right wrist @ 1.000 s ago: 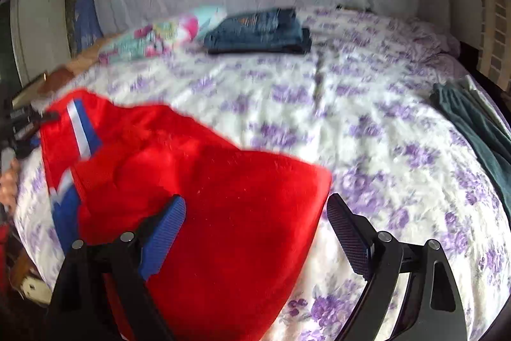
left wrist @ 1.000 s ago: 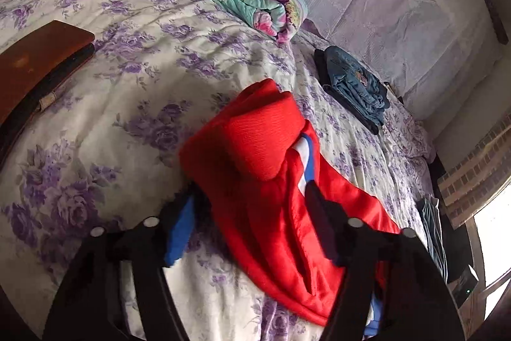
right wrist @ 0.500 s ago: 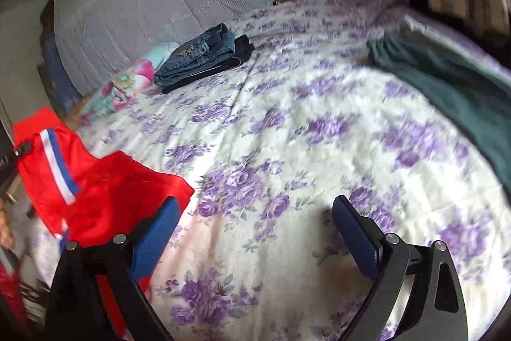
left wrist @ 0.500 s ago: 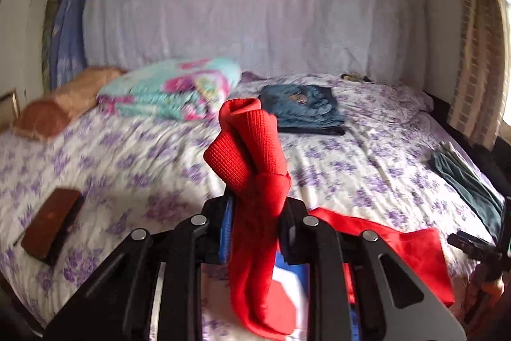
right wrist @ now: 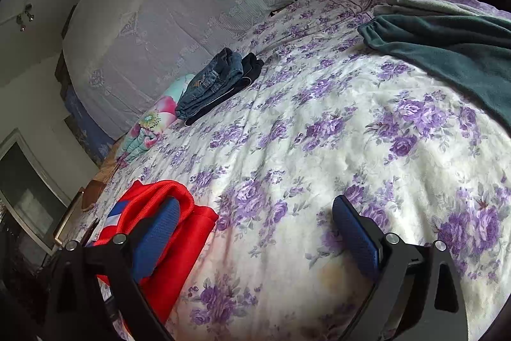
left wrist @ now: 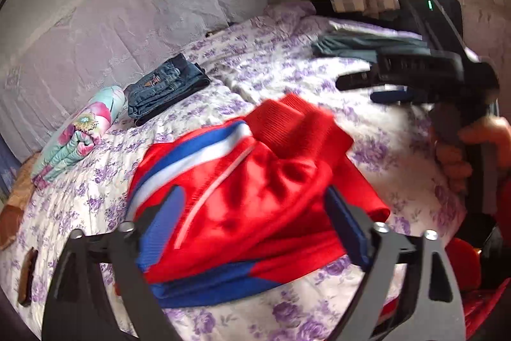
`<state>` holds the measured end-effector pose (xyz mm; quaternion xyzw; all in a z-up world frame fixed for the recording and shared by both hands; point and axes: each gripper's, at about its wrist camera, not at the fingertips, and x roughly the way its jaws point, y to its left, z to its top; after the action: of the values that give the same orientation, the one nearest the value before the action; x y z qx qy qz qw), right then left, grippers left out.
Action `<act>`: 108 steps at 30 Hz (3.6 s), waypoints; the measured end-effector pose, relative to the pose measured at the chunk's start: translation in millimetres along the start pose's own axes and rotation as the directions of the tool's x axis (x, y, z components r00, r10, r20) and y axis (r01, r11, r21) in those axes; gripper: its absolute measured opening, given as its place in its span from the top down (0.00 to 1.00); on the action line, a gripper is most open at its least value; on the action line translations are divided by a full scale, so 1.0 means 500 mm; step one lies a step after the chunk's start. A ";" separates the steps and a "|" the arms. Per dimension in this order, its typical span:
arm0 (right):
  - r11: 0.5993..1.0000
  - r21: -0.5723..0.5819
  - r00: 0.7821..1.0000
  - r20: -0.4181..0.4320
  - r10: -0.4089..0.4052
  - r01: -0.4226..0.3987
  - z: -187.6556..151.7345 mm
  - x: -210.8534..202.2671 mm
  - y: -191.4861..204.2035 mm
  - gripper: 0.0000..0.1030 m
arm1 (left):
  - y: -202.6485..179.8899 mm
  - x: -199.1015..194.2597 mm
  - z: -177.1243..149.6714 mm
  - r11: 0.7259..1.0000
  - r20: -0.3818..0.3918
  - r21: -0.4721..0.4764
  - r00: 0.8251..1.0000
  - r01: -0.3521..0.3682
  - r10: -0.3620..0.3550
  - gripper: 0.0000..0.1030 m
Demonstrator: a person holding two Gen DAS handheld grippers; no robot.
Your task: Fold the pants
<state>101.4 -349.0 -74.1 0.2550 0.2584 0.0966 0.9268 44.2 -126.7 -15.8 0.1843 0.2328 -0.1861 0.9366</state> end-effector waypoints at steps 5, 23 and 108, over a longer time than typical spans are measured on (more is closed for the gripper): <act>0.997 -0.024 0.991 0.111 -0.068 0.071 0.005 -0.031 0.038 0.06 | 0.136 -0.045 0.037 0.973 0.060 -0.231 0.998 -0.011 0.026 0.05; 0.986 -0.165 0.981 -0.193 -0.020 -0.012 -0.054 0.015 0.103 0.05 | 0.190 0.083 -0.076 0.940 -0.145 -0.333 0.980 0.079 -0.134 0.04; 0.991 -0.129 0.997 0.082 -0.011 0.022 0.650 0.817 0.199 0.26 | 0.742 0.790 0.327 0.738 -0.059 -0.669 0.996 -0.089 0.066 0.47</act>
<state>614.6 -274.8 41.6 0.1958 0.2159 0.0952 0.9518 590.3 18.9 15.2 -0.1527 0.2909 -0.0479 0.9433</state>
